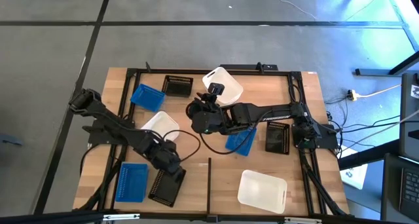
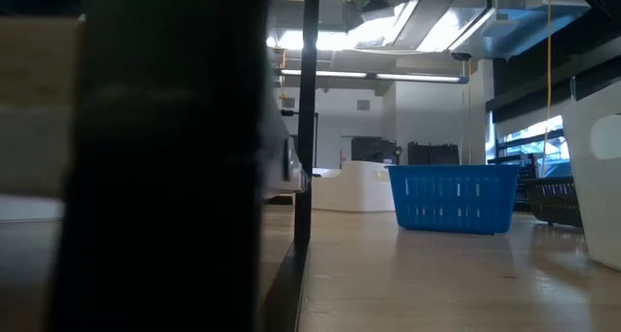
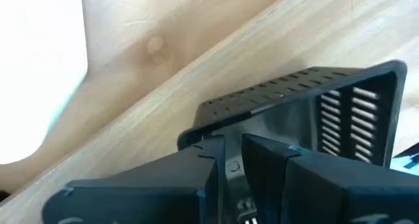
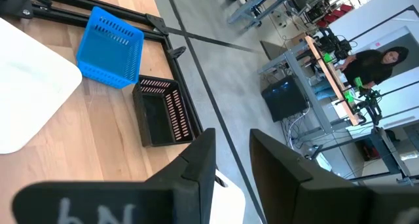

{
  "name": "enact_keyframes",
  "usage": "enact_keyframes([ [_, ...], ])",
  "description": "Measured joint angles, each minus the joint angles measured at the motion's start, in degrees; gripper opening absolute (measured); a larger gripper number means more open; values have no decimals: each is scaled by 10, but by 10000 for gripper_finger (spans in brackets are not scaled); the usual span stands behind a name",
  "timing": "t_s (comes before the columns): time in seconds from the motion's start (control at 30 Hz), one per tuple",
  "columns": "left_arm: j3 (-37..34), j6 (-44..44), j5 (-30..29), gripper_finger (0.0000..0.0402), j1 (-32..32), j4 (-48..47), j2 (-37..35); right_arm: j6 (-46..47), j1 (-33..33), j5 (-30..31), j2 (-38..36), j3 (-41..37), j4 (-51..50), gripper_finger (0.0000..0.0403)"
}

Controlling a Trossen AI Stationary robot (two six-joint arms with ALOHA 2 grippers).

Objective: Stack baskets on shelf by color
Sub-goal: Put the bottom left bin on the shelf

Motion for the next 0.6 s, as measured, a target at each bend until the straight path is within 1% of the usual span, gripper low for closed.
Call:
enact_keyframes([
  [0.2, 0, -16, -14, 42, 0, -26, 0, 0, 0, 0, 0, 0, 0, 97],
  [0.33, 0, -26, 8, 42, -4, -42, 0, 0, 0, 0, 0, 0, 0, 97],
  [0.6, 0, -48, 42, 42, -7, -43, 0, 0, 0, 0, 0, 0, 0, 97],
])
